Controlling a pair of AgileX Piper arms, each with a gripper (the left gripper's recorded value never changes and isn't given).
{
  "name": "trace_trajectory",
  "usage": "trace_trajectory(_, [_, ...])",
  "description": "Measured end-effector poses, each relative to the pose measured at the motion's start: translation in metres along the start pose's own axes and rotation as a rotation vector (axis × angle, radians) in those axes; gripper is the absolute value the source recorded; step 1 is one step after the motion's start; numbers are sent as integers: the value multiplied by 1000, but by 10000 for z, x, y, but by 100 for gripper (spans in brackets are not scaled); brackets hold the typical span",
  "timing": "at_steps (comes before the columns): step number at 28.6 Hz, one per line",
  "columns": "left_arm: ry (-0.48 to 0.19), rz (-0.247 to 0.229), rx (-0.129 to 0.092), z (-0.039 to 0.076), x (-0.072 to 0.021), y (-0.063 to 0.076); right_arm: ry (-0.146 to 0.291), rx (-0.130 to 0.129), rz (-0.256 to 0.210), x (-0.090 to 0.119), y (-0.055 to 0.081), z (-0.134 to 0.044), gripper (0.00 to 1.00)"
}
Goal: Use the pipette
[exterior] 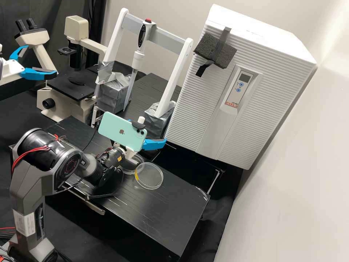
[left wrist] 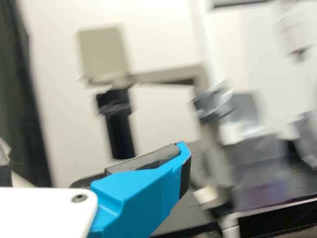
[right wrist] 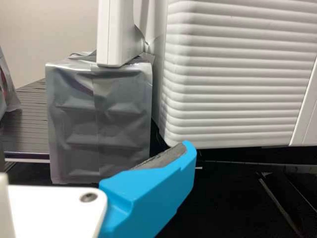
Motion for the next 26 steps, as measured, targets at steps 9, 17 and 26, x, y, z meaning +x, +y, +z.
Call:
trace_trajectory(9, [-172,87,-34,450,-81,267,0,0,0,0,0,0,100])
trace_trajectory(17, [-198,105,-40,511,-140,323,10,-1,6,-39,38,-39,100])
trace_trajectory(26, [-208,103,-43,535,-160,319,210,51,86,-315,392,-551,100])
